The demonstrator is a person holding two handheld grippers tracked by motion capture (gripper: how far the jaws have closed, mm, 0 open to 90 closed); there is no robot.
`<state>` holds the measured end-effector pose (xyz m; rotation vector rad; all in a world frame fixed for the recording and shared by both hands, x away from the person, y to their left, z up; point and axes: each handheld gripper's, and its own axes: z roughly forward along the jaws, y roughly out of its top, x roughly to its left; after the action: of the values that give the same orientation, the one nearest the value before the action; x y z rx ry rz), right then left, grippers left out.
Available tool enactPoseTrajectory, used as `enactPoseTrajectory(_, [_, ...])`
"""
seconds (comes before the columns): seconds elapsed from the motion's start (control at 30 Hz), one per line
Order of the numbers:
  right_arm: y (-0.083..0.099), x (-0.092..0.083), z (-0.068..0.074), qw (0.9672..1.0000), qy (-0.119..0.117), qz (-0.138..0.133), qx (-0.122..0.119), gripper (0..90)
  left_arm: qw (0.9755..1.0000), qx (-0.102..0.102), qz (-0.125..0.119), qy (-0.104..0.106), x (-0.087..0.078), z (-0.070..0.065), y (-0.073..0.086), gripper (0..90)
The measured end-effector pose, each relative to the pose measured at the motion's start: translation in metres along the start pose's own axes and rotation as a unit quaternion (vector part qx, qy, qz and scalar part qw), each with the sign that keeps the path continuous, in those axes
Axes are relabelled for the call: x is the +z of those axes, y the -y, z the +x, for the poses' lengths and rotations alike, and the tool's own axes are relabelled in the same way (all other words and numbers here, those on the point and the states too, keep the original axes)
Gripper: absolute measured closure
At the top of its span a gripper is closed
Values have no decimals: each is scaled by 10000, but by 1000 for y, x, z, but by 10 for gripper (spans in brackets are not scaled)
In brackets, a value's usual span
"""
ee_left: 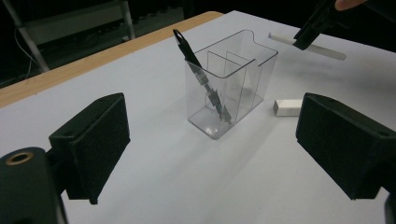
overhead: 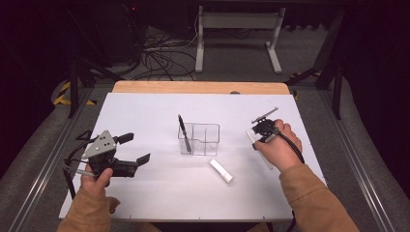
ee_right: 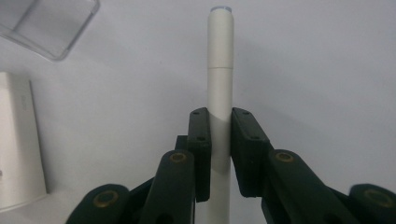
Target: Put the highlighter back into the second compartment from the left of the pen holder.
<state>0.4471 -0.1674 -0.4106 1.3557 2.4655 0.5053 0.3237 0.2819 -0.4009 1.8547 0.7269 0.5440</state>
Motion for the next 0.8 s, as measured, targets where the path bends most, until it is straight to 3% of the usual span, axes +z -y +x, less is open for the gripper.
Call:
enactPoseTrajectory(0.17, [-3,-10,2,9989,-47,-434,-170,791,10000,1,-5,-9,0,0,0,105])
enactPoseTrajectory(0.4, [-6,-23,7,9930,-216,-1101,-371,791,10000,0,-3,-7,0,0,0,104])
enactPoseTrajectory(0.63, [-10,-37,10,9824,-342,-1775,-462,792,10000,-9,-20,-4,-1,0,1,104])
enactPoseTrajectory(0.8, [-13,-44,12,9710,-572,-2258,-544,791,10000,-38,-25,8,-1,0,2,104])
